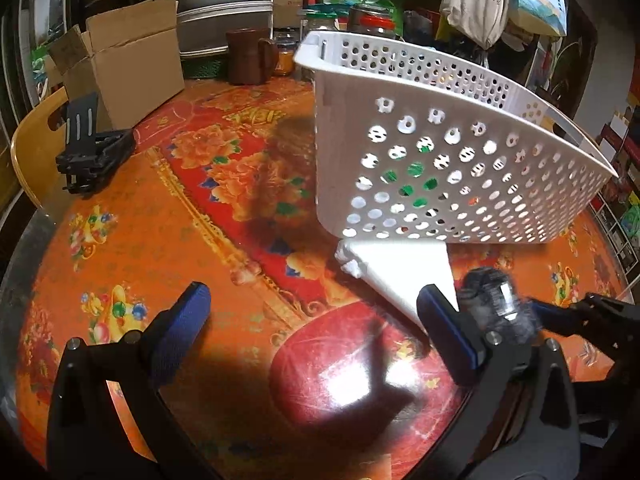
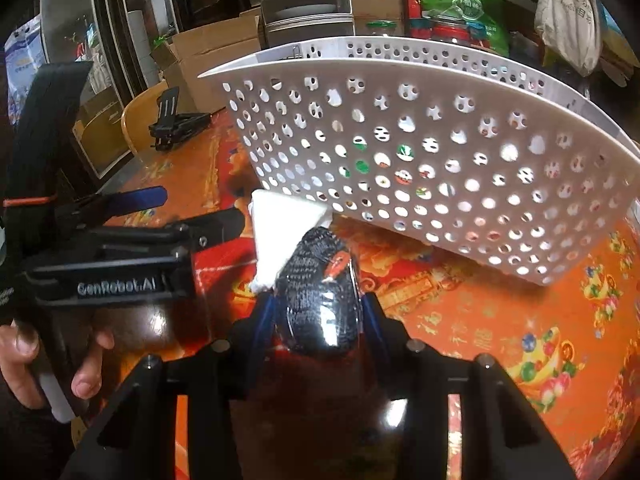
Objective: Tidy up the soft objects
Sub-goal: 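Close left tool on the white folded cloth while right tool grasps the black mesh bag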
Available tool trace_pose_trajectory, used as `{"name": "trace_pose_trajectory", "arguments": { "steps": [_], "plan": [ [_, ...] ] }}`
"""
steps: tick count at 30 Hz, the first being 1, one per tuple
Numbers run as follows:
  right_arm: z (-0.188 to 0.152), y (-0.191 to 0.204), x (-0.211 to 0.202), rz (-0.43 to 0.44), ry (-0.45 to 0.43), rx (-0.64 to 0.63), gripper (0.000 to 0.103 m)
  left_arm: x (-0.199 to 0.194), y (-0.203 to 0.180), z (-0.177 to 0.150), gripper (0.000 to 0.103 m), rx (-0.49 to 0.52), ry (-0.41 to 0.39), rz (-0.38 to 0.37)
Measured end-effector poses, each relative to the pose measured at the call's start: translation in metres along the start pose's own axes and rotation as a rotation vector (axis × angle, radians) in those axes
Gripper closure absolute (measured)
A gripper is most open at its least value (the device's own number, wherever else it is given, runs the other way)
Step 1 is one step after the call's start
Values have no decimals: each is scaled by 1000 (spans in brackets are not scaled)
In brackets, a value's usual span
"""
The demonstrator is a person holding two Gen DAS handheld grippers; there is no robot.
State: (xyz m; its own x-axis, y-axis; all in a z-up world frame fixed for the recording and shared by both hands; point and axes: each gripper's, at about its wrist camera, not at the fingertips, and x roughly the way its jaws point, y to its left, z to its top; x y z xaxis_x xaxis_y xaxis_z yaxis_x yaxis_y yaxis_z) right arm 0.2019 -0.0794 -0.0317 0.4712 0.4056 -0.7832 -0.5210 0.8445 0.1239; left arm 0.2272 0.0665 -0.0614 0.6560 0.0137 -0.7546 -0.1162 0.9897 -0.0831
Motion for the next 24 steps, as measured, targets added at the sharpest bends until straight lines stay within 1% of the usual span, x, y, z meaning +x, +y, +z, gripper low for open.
{"name": "trace_pose_trajectory", "arguments": {
  "steps": [5,9,14,15,17,19,21,22,24],
  "plan": [
    [-13,-26,-24,-31,-59,56,60,9,-22,2,1,43,26,-15],
    [-22,-45,-33,-55,-61,83,60,23,-43,7,1,72,66,-2],
    [-31,-54,-43,-68,-70,94,60,38,-55,9,1,67,103,10],
    [-31,-55,-45,-71,-74,96,60,40,-57,8,4,65,105,8],
    [-33,-58,-48,-76,-81,99,60,41,-60,7,15,68,111,6],
    [-33,-61,-50,-79,-85,102,60,39,-62,5,34,71,104,1],
    [-34,-64,-51,-83,-85,104,60,36,-64,3,46,71,97,-1],
    [-34,-65,-51,-86,-84,106,60,33,-65,2,50,72,95,-4],
    [-36,-68,-53,-90,-84,113,60,29,-64,-2,54,69,80,-10]
  ]
}}
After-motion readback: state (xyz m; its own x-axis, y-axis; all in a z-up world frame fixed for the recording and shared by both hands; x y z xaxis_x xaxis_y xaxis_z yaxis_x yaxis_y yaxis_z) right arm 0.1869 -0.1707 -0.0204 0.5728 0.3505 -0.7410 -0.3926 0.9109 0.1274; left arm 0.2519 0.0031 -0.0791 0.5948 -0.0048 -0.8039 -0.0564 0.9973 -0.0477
